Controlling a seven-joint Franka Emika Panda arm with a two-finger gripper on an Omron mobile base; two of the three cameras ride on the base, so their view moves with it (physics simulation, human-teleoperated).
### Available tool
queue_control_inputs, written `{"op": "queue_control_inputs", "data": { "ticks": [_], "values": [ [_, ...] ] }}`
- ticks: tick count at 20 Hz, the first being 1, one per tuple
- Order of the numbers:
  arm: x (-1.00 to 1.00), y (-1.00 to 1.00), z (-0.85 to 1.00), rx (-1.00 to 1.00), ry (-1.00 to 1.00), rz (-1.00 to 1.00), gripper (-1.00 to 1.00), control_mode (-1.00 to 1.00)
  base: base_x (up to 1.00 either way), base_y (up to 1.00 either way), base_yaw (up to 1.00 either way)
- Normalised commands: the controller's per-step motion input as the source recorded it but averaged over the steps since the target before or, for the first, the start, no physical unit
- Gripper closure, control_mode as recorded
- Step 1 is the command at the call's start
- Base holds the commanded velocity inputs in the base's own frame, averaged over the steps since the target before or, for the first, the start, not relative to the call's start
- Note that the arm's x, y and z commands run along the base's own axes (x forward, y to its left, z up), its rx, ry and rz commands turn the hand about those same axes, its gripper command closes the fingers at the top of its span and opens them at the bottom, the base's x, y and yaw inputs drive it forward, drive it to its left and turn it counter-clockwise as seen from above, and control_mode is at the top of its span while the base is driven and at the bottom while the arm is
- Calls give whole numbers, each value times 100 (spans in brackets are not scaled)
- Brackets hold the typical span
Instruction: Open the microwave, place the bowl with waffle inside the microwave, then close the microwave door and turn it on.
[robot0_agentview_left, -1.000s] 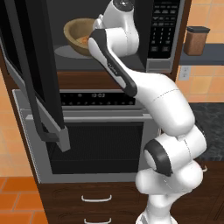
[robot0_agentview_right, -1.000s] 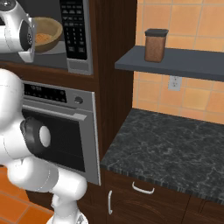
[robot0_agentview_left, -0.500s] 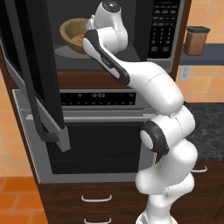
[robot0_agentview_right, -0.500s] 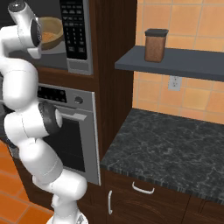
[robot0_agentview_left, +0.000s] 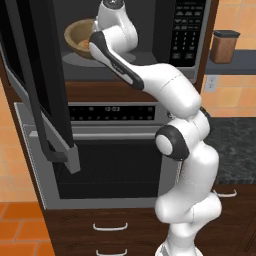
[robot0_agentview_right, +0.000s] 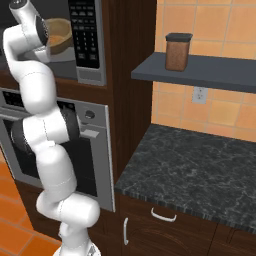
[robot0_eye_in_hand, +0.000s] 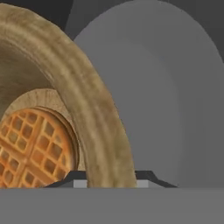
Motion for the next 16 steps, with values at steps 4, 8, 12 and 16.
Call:
{"op": "queue_control_inputs", "data": {
  "ticks": [4,8,12,16],
  "values": [
    [1,0,-5,0,-22,0,-100,-100,0,0,0],
    [-9,0,-7,0,-39,0,-100,-100,0,0,0],
    [-97,0,-58,0,-84,9,-100,-100,0,0,0],
    [-100,-3,-34,0,-79,3,-100,-100,0,0,0]
  ]
}}
